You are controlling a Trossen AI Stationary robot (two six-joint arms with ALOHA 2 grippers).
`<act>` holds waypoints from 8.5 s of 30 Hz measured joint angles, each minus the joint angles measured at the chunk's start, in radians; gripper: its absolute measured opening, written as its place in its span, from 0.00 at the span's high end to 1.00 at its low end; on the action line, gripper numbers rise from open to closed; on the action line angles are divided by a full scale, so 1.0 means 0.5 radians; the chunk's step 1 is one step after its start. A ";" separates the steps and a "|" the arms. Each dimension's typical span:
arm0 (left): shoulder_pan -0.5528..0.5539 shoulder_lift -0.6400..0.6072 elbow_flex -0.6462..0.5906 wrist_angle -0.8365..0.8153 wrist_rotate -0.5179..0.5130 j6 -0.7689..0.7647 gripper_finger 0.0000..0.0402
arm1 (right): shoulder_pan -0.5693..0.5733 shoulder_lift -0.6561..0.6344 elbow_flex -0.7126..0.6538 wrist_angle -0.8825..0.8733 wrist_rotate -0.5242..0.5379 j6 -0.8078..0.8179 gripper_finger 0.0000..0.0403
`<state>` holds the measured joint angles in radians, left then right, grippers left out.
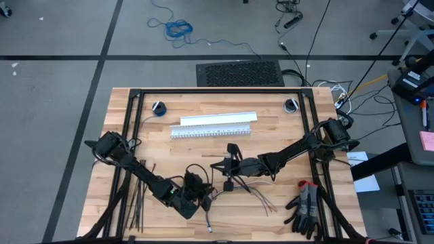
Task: Ziptie cables
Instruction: Wrap the black zip tie on the cables
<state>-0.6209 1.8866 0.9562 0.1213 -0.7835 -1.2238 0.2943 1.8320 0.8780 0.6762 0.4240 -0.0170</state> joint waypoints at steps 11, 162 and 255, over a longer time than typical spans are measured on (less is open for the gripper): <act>0.001 0.000 0.000 0.006 0.002 0.121 0.97 | 0.000 0.000 -0.001 0.028 0.096 -0.081 1.00; -0.165 0.057 0.028 -0.987 0.036 -0.369 0.77 | 0.230 0.688 0.761 -1.381 -0.278 0.770 0.91; -0.084 -0.610 -0.609 -2.201 0.798 -1.769 0.75 | -0.565 0.356 0.747 -1.087 -1.439 -0.165 0.73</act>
<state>-0.6628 1.5818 0.6516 -0.9790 -0.3844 -2.1084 0.0120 2.0102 1.2514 0.1325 -0.2955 -0.0993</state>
